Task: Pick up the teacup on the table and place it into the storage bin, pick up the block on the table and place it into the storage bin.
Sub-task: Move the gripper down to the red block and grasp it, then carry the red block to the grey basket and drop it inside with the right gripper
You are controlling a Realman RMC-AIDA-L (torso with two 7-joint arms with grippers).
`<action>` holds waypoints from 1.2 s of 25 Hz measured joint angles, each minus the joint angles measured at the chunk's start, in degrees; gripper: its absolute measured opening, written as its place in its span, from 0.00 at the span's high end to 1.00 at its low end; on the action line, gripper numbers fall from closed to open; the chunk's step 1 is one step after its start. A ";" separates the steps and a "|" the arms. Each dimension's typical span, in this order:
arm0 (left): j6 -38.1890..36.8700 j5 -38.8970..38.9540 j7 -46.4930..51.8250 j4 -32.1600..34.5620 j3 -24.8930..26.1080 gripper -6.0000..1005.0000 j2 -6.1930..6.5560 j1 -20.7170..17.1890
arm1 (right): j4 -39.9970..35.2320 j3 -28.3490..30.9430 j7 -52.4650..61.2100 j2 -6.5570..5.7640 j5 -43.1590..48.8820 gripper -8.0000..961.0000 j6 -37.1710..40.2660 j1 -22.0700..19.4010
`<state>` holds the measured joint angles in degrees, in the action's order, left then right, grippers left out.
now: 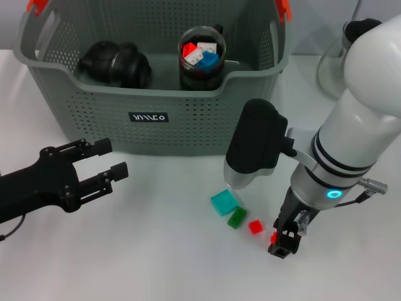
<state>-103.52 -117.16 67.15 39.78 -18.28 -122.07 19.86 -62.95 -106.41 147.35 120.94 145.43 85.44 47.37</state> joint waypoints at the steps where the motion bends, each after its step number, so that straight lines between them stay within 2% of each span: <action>1: 0.00 0.00 0.00 0.01 0.00 0.40 0.00 0.00 | 0.08 0.00 0.20 0.00 0.00 0.49 0.00 0.00; 12: 0.26 0.00 -0.03 0.04 0.01 0.40 0.00 0.18 | 2.24 0.04 2.97 0.00 -0.01 0.49 -0.55 0.52; 29: 0.43 0.00 -0.04 0.22 0.00 0.40 -0.01 0.05 | 2.38 -0.02 2.21 -0.19 -2.01 0.63 -1.03 0.52; 30: 0.43 0.00 -0.03 0.22 0.00 0.40 -0.01 0.07 | 2.21 0.00 2.22 -0.22 -2.03 0.68 -0.95 0.42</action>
<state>-103.09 -117.16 67.12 40.00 -18.28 -122.08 19.93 -60.73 -106.41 149.57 120.72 143.40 84.49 47.79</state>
